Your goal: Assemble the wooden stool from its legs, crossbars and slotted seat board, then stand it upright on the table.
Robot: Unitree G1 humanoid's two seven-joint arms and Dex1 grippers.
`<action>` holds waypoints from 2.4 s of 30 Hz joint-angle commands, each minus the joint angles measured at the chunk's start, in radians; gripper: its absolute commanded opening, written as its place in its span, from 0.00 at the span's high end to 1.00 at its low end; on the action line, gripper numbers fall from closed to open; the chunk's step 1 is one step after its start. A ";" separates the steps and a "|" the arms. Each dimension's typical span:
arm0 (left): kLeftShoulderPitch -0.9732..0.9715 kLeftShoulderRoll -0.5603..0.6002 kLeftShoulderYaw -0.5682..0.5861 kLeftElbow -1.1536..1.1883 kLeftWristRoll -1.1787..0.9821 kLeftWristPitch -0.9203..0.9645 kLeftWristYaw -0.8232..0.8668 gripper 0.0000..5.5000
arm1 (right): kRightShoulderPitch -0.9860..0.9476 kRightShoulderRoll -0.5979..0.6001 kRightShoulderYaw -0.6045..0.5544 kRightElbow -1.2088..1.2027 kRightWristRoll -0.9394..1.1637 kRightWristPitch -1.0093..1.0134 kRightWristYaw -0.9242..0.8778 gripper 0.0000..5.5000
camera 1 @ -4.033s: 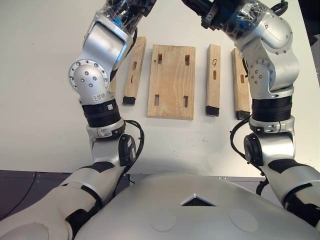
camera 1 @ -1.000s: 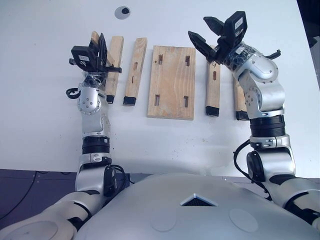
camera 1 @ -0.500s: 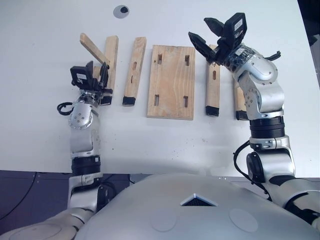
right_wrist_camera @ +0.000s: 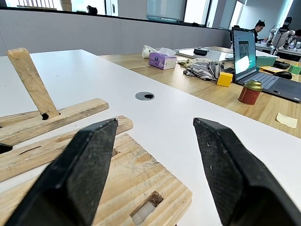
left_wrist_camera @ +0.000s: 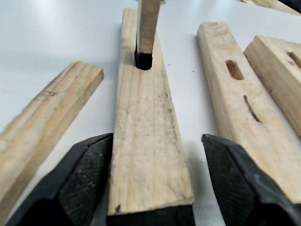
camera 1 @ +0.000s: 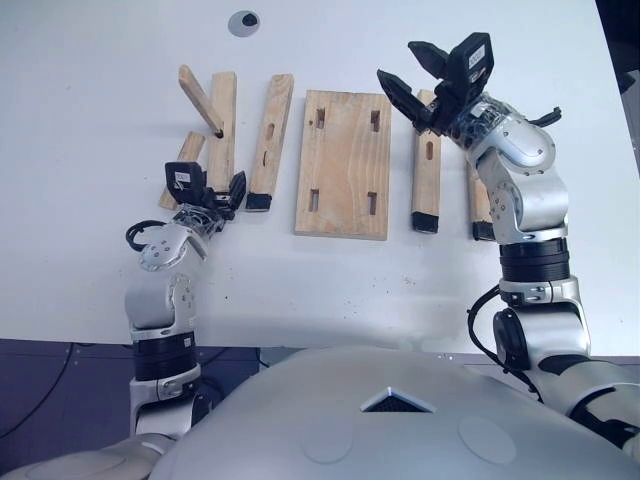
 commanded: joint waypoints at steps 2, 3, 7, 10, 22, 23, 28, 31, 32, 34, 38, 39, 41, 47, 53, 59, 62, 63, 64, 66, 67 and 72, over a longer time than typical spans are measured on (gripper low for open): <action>0.007 0.014 -0.023 0.037 0.044 0.036 0.015 0.55 | 0.001 0.019 -0.004 -0.028 0.016 0.034 -0.007 0.46; 0.004 0.018 -0.030 0.039 0.053 0.040 0.015 0.58 | 0.001 0.023 -0.004 -0.032 0.019 0.038 -0.011 0.46; 0.010 0.047 -0.056 0.058 0.100 0.026 0.015 0.64 | -0.006 0.026 -0.002 -0.023 0.015 0.037 -0.013 0.46; -0.015 0.021 -0.009 0.054 0.093 -0.112 0.026 0.64 | -0.025 0.024 -0.009 -0.020 0.012 0.017 -0.018 0.46; -0.373 -0.110 0.082 0.010 -0.371 -0.024 -0.109 0.64 | -0.161 0.053 -0.135 0.068 0.087 -0.134 -0.025 0.46; -0.385 -0.121 0.097 0.013 -0.437 0.015 -0.117 0.64 | -0.174 0.054 -0.141 0.083 0.116 -0.131 0.007 0.46; -0.422 -0.148 0.120 -0.005 -0.827 0.258 -0.151 0.64 | -0.245 0.040 -0.178 0.130 0.453 0.342 0.203 0.46; -0.430 -0.117 0.112 0.025 -0.952 0.351 -0.194 0.64 | -0.332 0.011 -0.194 0.203 0.589 0.597 0.286 0.46; -0.435 -0.107 0.112 0.038 -0.981 0.372 -0.205 0.64 | -0.367 0.002 -0.207 0.240 0.624 0.669 0.305 0.43; -0.445 -0.091 0.107 0.069 -1.009 0.397 -0.232 0.64 | -0.429 -0.015 -0.228 0.324 0.652 0.766 0.337 0.37; -0.449 -0.079 0.091 0.101 -1.022 0.409 -0.258 0.64 | -0.498 -0.025 -0.295 0.466 0.682 0.870 0.339 0.24; -0.448 -0.079 0.088 0.108 -1.022 0.414 -0.252 0.64 | -0.505 -0.025 -0.312 0.483 0.691 0.892 0.337 0.22; -0.446 -0.076 0.083 0.118 -1.018 0.419 -0.257 0.64 | -0.515 -0.022 -0.330 0.501 0.696 0.920 0.336 0.21; -0.435 -0.068 0.064 0.122 -1.008 0.429 -0.273 0.64 | -0.537 0.006 -0.358 0.508 0.692 0.966 0.333 0.21; -0.432 -0.069 0.061 0.120 -1.017 0.433 -0.273 0.64 | -0.542 0.012 -0.372 0.520 0.684 0.976 0.336 0.40; -0.421 -0.061 0.043 0.118 -0.989 0.435 -0.275 0.64 | -0.539 0.017 -0.368 0.514 0.677 0.977 0.340 0.58; -0.418 -0.061 0.040 0.120 -0.983 0.433 -0.273 0.64 | -0.537 0.020 -0.367 0.513 0.671 0.970 0.339 0.63; -0.418 -0.059 0.043 0.122 -0.987 0.434 -0.273 0.64 | -0.537 0.021 -0.369 0.513 0.670 0.967 0.338 0.63; -0.417 -0.059 0.046 0.121 -0.991 0.433 -0.272 0.64 | -0.536 0.023 -0.370 0.513 0.669 0.965 0.338 0.63; -0.413 -0.060 0.051 0.121 -0.995 0.433 -0.268 0.64 | -0.535 0.022 -0.373 0.518 0.668 0.958 0.341 0.63; -0.413 -0.059 0.053 0.123 -0.992 0.432 -0.263 0.64 | -0.536 0.022 -0.374 0.520 0.667 0.955 0.342 0.63; -0.399 -0.047 0.054 0.146 -0.947 0.408 -0.283 0.48 | -0.482 0.012 -0.322 0.481 0.615 0.874 0.386 0.63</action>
